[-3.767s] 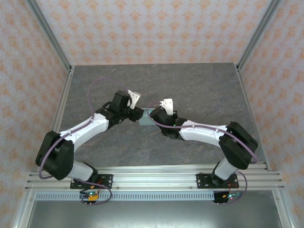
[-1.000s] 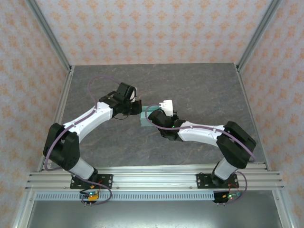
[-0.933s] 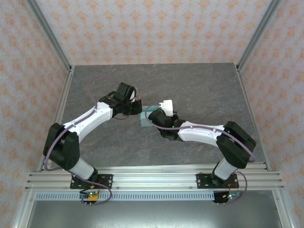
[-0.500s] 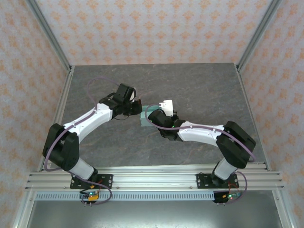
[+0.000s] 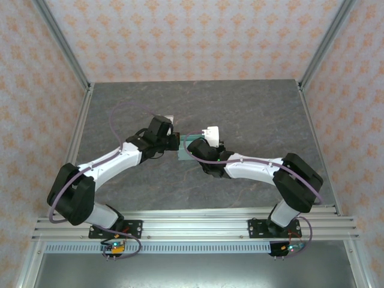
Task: Fold the paper box
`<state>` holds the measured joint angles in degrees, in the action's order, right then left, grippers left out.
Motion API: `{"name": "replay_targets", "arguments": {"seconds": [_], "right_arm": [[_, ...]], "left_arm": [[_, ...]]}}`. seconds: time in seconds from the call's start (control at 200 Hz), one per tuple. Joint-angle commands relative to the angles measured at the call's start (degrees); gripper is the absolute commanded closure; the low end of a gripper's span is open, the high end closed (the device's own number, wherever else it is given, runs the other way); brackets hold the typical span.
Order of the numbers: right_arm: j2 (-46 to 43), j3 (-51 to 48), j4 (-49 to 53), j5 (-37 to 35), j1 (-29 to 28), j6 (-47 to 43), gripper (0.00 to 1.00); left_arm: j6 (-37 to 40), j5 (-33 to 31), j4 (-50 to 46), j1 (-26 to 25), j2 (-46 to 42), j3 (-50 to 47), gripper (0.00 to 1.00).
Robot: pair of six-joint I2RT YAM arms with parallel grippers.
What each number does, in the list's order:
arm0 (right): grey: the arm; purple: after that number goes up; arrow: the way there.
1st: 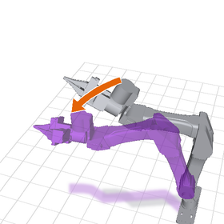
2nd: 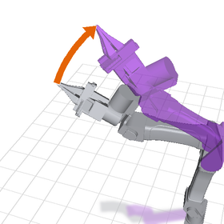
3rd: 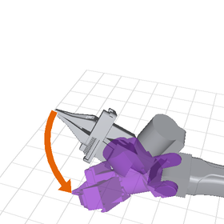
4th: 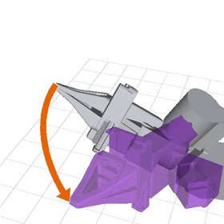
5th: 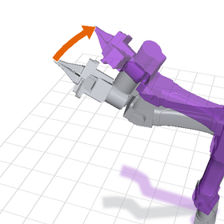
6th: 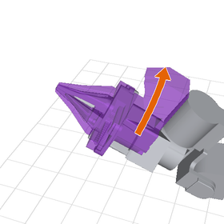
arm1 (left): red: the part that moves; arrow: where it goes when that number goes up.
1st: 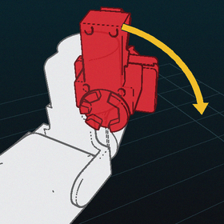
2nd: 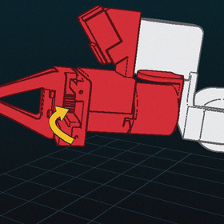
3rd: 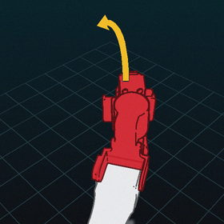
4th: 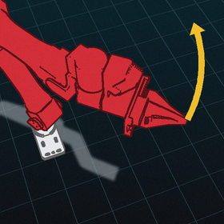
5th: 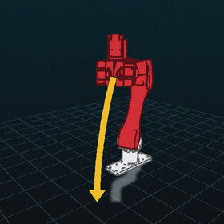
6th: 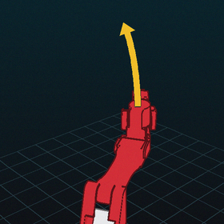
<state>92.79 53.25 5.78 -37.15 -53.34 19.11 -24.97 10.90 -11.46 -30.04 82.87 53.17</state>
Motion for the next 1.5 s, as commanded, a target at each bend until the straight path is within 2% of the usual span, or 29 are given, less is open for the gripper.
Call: {"name": "replay_targets", "arguments": {"seconds": [0.0,0.31,0.721,0.801,0.931,1.061,1.236,1.381,1.497], "right_arm": [[0.95,0.01,3.09,-1.06,-0.38,1.31,0.84],[1.15,0.62,3.22,-1.08,-0.41,2.83,0.85],[-3.03,0.49,1.97,0.96,-0.36,6.03,0.78],[-4.71,0.95,2.42,1.43,-0.31,8.2,0.75],[-7.58,0.89,4.11,1.56,-0.36,13.33,0.63],[-11.4,-0.72,5.05,3.55,0.24,18.03,0.6],[-16.03,-2.89,7.05,6.54,1.89,25.56,0.49],[-18.22,-3.82,5.77,9.33,3.02,26.94,0.37],[-19.27,-3.03,7.75,9.63,3.42,29.08,0.32]], "left_arm": [[1.42,-2.55,-5.9,-0.82,0.51,-5.55,1.0],[1.59,-5.8,1.98,-3.08,-0.78,-13.22,0.99],[3.97,-12.98,0.98,-3.99,-0.12,-14.02,0.99],[2.36,-15.4,2.96,-4.46,0.27,-15.27,1.0],[1.23,-17.28,7.61,-5.44,0.1,-17.22,1.0],[1.22,-19.37,9.88,-6.19,0.12,-17.83,1.0],[1.29,-22.32,10.23,-7.38,0.29,-17.3,1.0],[0.4,-25.05,8.11,-8.49,1.52,-15.3,1.0],[-0.47,-28.38,6.56,-9.62,2.16,-14.0,1.0]]}}
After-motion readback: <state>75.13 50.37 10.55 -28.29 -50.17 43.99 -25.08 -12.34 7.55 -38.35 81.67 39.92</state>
